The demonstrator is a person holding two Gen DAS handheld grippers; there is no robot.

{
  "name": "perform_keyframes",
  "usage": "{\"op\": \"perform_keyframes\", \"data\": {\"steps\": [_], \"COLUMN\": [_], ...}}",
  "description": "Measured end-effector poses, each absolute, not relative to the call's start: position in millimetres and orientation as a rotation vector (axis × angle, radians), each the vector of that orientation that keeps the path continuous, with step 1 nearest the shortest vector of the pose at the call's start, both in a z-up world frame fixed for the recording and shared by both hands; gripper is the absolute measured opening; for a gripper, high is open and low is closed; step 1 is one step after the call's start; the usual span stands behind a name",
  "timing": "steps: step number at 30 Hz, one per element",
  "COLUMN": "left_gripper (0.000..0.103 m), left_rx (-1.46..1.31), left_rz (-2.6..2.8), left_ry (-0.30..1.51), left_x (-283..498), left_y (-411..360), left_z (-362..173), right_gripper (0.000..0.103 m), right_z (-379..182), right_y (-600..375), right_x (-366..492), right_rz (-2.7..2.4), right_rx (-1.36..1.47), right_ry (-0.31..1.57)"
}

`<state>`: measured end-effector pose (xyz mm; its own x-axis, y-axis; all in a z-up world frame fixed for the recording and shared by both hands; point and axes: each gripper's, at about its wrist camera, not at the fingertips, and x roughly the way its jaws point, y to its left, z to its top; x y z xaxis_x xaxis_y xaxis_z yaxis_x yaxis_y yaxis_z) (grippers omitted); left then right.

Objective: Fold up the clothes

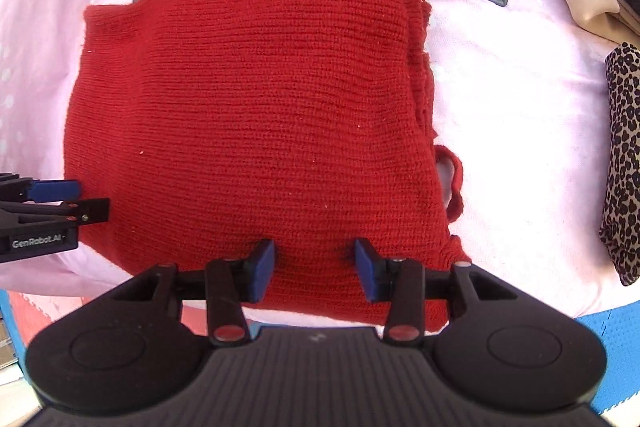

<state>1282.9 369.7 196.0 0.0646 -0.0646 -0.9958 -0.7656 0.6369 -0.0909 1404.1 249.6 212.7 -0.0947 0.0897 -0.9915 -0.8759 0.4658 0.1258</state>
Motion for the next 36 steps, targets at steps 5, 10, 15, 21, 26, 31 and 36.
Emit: {"op": "perform_keyframes", "data": {"steps": [5, 10, 15, 21, 26, 31, 36], "left_gripper": [0.057, 0.057, 0.056, 0.056, 0.057, 0.057, 0.063], "left_rx": [-0.737, -0.732, -0.738, -0.753, -0.781, -0.828, -0.764], "left_rz": [0.624, 0.629, 0.638, 0.644, 0.660, 0.685, 0.726], "left_ry": [1.415, 1.399, 1.393, 1.373, 1.327, 1.252, 1.268], "left_x": [1267.0, 1253.0, 1236.5, 1213.1, 1199.0, 1191.8, 1195.1], "left_y": [366.0, 360.7, 355.8, 347.5, 336.3, 321.7, 293.8], "left_z": [186.0, 187.2, 201.2, 222.7, 248.5, 269.8, 276.3], "right_gripper": [0.063, 0.063, 0.063, 0.063, 0.063, 0.065, 0.066], "right_z": [192.0, 190.6, 198.7, 233.7, 251.5, 257.2, 261.6], "right_y": [240.4, 236.7, 237.0, 221.6, 206.0, 197.6, 180.2], "right_x": [1413.4, 1414.3, 1413.6, 1408.6, 1400.0, 1391.4, 1372.0], "right_rz": [0.902, 0.926, 0.888, 0.879, 0.868, 0.875, 0.924], "right_rx": [-0.677, -0.669, -0.662, -0.639, -0.644, -0.643, -0.648], "right_ry": [1.446, 1.429, 1.442, 1.429, 1.404, 1.403, 1.374]}}
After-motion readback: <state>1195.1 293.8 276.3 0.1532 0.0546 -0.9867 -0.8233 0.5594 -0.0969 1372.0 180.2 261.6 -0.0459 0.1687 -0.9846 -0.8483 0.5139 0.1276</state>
